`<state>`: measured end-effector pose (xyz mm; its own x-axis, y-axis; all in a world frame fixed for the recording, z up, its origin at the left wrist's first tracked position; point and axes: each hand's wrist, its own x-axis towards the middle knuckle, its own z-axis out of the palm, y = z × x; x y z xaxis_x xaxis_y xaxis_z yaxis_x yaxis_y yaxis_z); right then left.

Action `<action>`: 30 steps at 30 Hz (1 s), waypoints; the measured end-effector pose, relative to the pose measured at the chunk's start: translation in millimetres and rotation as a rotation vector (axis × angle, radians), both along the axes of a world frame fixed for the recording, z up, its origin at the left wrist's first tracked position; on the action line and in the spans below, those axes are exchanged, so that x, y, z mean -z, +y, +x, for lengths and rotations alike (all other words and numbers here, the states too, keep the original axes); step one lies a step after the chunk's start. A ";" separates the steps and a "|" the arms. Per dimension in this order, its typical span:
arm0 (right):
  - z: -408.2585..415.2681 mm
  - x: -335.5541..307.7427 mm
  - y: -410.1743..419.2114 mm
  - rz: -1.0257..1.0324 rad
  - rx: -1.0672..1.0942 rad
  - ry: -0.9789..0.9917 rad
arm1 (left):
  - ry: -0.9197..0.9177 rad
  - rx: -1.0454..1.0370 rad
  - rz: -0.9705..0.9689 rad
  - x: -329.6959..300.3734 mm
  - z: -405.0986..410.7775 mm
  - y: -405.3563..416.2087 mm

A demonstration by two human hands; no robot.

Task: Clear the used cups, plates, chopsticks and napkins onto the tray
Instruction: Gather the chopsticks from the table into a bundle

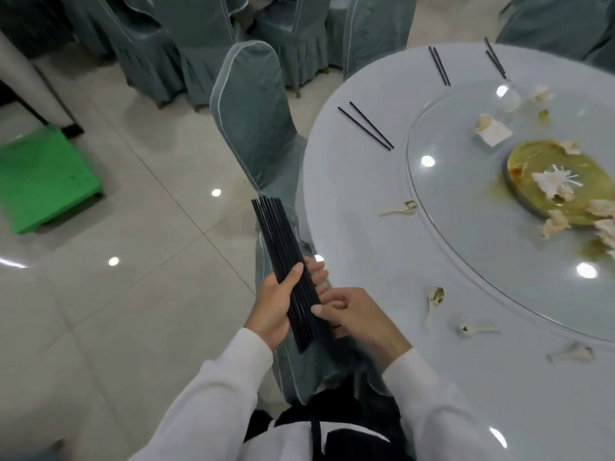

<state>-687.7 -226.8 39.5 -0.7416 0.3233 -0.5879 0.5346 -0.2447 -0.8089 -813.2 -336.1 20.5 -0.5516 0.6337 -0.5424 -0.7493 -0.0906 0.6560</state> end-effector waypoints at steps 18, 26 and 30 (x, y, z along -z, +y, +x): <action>-179.1 -2.8 -174.1 -0.156 -0.152 -0.056 | -0.067 -0.141 0.163 2.9 -154.9 -182.9; -238.4 -3.4 -191.1 -0.390 -0.325 -0.019 | -0.037 -0.221 0.146 1.2 -210.0 -198.7; -273.4 0.7 -180.8 -0.441 -0.315 0.009 | -0.009 -0.240 0.156 -2.0 -246.7 -188.8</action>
